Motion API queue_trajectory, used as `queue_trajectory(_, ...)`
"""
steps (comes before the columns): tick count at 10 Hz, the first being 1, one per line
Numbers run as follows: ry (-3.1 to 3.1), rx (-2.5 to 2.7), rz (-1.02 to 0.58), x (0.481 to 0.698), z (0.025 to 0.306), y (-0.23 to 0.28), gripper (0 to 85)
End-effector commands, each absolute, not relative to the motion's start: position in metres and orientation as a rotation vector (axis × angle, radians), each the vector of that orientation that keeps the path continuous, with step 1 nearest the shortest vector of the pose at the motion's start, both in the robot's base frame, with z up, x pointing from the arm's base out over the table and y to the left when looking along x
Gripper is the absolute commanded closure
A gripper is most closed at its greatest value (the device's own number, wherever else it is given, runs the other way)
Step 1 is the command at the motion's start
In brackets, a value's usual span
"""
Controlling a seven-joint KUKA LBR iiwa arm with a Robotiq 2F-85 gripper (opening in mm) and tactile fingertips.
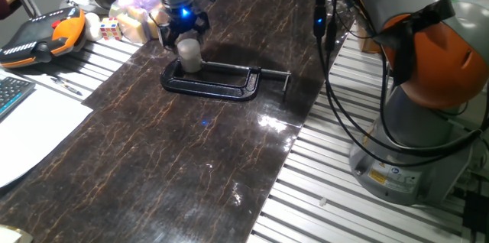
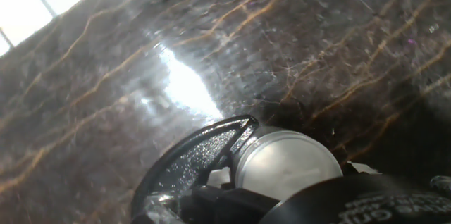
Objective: Screw the lid onto the jar
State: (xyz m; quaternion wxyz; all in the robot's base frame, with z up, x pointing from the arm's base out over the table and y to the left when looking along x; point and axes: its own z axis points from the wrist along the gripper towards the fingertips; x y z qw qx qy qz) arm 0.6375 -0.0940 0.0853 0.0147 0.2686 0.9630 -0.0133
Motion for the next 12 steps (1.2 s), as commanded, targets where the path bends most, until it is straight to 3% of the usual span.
queue_trajectory(1,3.075,-0.424,-0.020,0.6373,0.0852,-0.0939,6.3)
queue_trajectory(12,3.082,-0.365,-0.038,0.6333,0.0846,-0.0940,13.0)
